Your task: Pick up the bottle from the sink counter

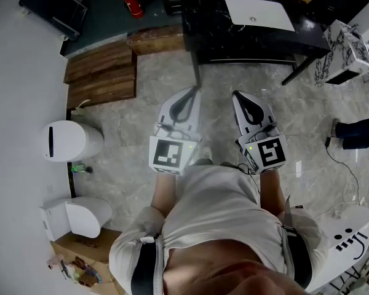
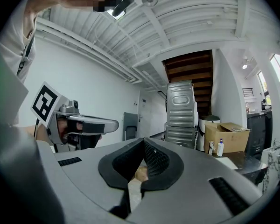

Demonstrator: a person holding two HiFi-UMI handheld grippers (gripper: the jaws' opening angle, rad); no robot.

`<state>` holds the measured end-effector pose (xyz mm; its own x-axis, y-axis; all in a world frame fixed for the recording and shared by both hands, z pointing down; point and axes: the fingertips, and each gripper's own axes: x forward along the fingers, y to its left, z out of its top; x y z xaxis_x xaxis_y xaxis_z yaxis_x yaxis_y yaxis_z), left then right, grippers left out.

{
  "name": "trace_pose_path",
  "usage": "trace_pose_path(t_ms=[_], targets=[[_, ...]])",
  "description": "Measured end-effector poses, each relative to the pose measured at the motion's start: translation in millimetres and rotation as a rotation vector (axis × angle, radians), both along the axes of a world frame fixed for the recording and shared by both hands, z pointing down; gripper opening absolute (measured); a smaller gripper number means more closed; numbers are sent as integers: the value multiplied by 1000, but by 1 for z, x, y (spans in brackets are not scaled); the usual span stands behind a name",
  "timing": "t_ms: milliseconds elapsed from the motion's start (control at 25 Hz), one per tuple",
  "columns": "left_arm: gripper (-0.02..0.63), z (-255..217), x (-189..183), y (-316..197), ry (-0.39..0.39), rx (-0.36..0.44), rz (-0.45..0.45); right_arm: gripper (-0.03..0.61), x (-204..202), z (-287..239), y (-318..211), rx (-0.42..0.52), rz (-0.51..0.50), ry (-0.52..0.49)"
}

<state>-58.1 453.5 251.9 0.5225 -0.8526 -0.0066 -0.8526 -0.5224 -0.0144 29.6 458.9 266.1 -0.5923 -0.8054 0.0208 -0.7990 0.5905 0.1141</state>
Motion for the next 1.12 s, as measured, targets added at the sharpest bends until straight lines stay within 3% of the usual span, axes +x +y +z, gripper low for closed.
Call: trace_pose_path(t_ms=[680, 1120], targets=[[2, 9, -11, -49, 11, -30, -14, -8, -10, 7, -50, -22, -25, 17], [2, 8, 10, -114, -4, -17, -40, -8, 8, 9, -115, -16, -62, 4]])
